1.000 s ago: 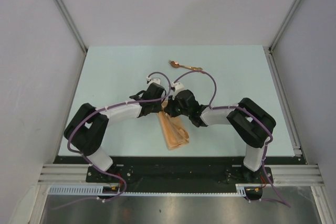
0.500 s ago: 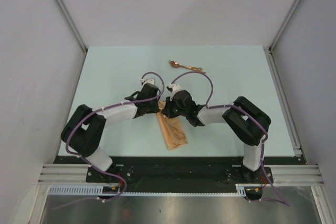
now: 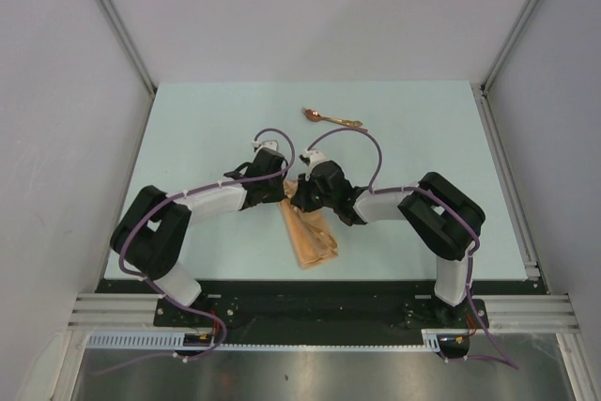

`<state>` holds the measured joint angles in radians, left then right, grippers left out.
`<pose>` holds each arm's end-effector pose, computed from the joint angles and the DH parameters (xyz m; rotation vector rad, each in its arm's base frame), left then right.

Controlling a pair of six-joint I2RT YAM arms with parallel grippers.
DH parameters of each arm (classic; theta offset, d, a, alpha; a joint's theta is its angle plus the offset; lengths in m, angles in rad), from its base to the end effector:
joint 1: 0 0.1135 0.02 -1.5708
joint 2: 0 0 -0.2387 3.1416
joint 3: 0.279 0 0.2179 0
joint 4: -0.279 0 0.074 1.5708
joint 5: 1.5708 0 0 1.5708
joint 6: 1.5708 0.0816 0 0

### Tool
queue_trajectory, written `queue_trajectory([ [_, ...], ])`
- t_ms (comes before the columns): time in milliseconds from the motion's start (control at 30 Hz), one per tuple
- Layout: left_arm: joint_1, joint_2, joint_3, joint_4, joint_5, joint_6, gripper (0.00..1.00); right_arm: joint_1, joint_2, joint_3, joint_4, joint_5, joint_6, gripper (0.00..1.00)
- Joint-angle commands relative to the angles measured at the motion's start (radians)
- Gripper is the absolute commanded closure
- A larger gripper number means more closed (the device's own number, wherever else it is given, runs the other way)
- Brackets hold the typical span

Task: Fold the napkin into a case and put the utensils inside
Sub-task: Stuff the top corner of the smaller-rectangle-folded napkin into the folded napkin.

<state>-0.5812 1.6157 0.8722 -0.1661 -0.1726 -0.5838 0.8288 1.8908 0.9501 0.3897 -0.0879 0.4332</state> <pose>0.2754 -0.1642 0.1325 -0.0769 2.4829 -0.2894 0.2646 0.2992 0.1249 -0.4933 2.1816 0.8171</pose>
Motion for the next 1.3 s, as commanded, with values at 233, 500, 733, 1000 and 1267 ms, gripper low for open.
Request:
queue_trajectory([
  [233,0.029,-0.057,0.028,0.043,0.016,-0.008,1.00,0.003,-0.022,0.049,-0.138,-0.042,-0.126,1.00],
  [500,0.030,-0.112,-0.027,0.121,0.048,-0.001,1.00,0.023,0.043,0.128,-0.232,-0.055,-0.162,1.00],
  [733,0.029,-0.143,-0.075,0.146,0.056,-0.013,1.00,0.030,0.113,0.217,-0.285,-0.024,-0.111,1.00],
  [1000,0.030,-0.151,-0.090,0.158,0.074,0.001,1.00,0.012,0.192,0.338,-0.387,-0.035,-0.033,1.00],
  [1267,0.029,-0.137,-0.076,0.091,0.036,-0.016,1.00,-0.051,0.192,0.354,-0.410,-0.073,0.128,1.00],
])
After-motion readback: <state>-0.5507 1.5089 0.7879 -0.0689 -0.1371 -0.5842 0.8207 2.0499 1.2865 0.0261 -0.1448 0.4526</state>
